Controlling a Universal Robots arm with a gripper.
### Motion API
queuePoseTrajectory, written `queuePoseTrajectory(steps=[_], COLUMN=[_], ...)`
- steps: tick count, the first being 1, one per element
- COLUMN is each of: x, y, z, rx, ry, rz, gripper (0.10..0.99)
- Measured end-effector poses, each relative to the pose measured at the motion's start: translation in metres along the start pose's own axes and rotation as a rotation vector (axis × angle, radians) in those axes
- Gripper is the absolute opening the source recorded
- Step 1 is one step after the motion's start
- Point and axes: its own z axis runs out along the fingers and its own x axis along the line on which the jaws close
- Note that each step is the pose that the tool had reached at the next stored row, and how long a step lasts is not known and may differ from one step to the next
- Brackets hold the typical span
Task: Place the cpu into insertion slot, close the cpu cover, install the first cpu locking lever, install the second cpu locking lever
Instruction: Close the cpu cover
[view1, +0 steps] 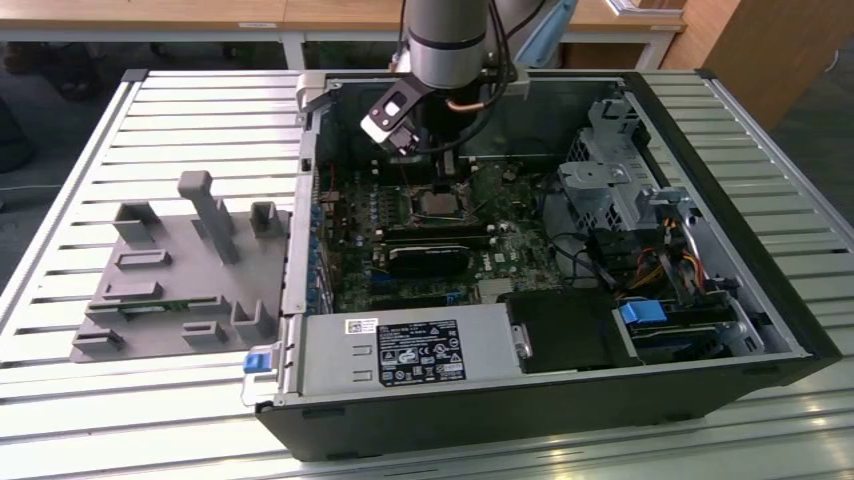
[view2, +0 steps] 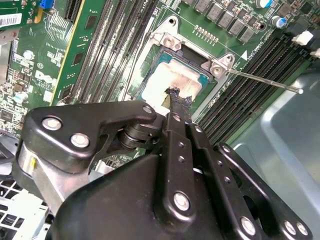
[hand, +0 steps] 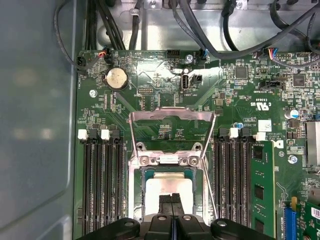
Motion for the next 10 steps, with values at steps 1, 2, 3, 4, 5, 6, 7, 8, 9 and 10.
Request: queuePoseTrajectory(steps=[1,2,3,4,5,6,7,8,9,10], x=[0.0000,0.0000,0.0000,0.0000,0.0000,0.0000,0.0000,0.0000,0.0000,0.0000], y=[0.0000,0.0000,0.0001,0.0001,0.0001,0.0001,0.0002,0.0002,0.0002,0.0002], z=[-0.0004,-0.0008,-0.0012,-0.0016,-0.0020,-0.0024,-0.0028,-0.0032,-0.0036,-0.0041], rx=[0.000,0.000,0.000,0.000,0.000,0.000,0.000,0.000,0.000,0.000], ry=[0.0000,0.0000,0.0000,0.0000,-0.0001,-0.0001,-0.0001,-0.0001,-0.0001,-0.0002], rz=[0.000,0.000,0.000,0.001,0.001,0.001,0.001,0.001,0.001,0.002], gripper=[0.118,0.118,0.118,0.118,0.118,0.118,0.118,0.118,0.118,0.118])
